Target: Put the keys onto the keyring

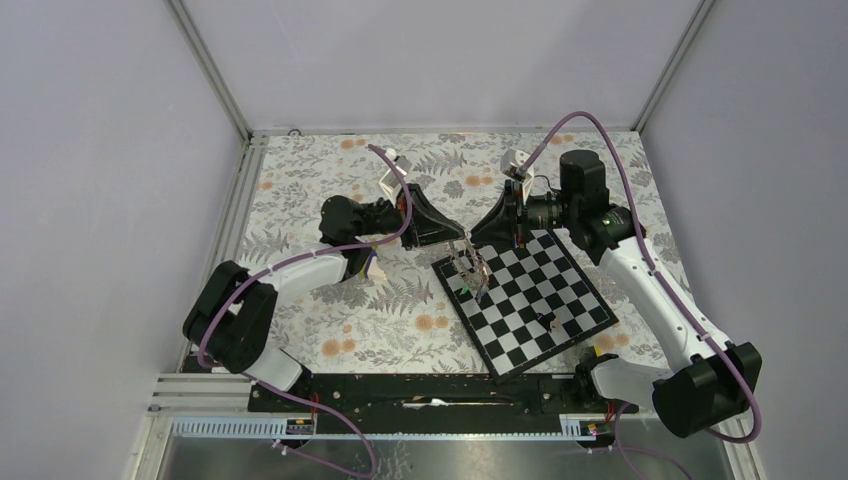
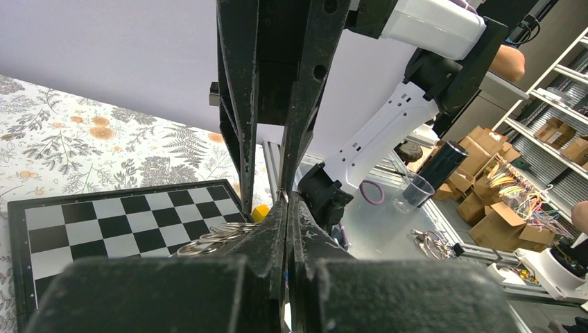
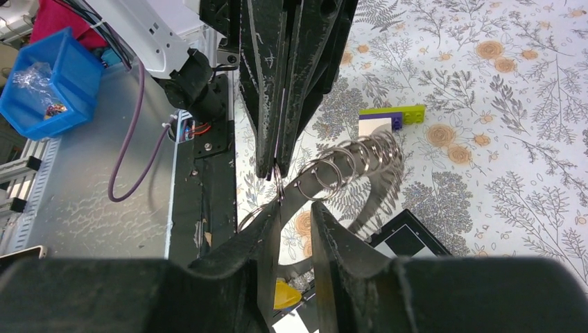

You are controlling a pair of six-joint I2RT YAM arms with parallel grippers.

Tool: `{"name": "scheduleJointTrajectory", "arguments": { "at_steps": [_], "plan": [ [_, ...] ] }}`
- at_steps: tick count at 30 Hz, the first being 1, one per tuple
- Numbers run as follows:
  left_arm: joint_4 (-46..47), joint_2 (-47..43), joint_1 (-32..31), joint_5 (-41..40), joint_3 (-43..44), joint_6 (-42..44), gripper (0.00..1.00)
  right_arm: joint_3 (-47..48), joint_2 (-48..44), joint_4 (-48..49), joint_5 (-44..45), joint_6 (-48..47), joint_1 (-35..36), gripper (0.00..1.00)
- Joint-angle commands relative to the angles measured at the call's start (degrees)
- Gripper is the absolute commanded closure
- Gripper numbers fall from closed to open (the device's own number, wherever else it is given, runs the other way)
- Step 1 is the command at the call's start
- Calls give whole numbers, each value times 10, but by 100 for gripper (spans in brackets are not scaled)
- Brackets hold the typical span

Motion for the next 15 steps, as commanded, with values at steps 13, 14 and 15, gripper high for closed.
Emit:
{"name": "scheduleJointTrajectory", "arguments": {
  "at_steps": [13, 14, 15],
  "plan": [
    [44, 13, -8, -26, 6, 3, 100, -12, 7, 41, -27, 18, 11, 97],
    [44, 13, -8, -25, 5, 4, 100, -9, 7, 35, -26, 12, 11, 100],
    [43, 13, -7, -25, 4, 7, 100, -1, 6, 20, -20, -2, 11, 100]
  ]
}}
